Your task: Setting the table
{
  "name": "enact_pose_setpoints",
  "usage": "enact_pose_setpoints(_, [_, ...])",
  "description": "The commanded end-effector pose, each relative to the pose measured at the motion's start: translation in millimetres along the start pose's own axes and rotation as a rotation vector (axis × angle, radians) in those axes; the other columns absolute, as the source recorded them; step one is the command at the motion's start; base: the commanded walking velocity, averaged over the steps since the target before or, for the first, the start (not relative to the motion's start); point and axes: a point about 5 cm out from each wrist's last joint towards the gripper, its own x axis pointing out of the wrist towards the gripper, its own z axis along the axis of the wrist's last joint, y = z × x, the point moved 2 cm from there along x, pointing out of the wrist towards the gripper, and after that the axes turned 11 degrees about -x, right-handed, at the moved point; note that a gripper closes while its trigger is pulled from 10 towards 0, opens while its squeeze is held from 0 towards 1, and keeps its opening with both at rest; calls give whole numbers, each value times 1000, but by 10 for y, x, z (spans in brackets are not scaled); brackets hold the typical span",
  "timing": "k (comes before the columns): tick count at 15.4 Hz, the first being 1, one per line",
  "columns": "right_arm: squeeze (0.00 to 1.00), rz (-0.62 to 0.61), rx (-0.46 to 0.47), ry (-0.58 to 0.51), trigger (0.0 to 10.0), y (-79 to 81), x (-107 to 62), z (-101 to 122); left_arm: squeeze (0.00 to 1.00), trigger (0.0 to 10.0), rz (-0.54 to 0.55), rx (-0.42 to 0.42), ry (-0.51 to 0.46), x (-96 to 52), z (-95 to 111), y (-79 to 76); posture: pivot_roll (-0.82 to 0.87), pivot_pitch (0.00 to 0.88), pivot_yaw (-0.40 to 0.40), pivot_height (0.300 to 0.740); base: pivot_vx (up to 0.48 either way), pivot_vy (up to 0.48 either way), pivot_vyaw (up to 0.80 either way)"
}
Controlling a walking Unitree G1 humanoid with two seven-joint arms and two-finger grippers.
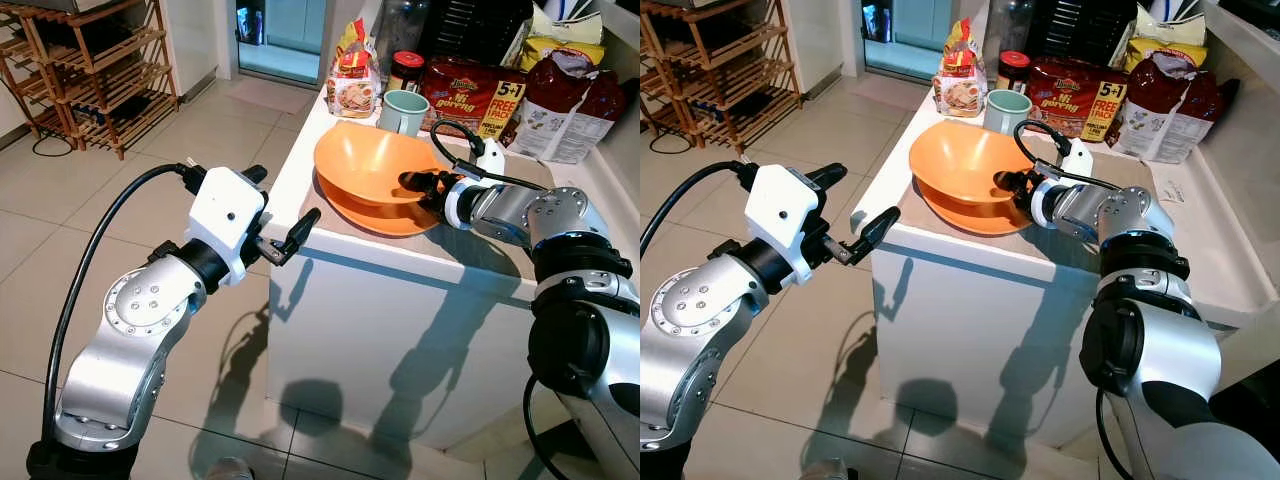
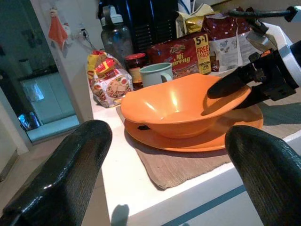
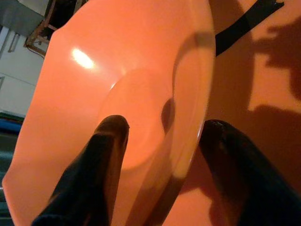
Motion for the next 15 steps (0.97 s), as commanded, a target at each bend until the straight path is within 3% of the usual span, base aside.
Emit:
enact_pose_setpoints(1, [0, 7, 8, -28, 0, 19, -52, 123, 0, 10000, -28, 2, 2, 3, 2, -50, 112, 0, -116, 740, 0, 0, 0])
enact_pose_setpoints(15, [0, 58, 89, -23, 0, 21, -88, 140, 0, 10000, -42, 11, -7, 21, -11, -75, 109, 0, -123, 740, 0, 0, 0])
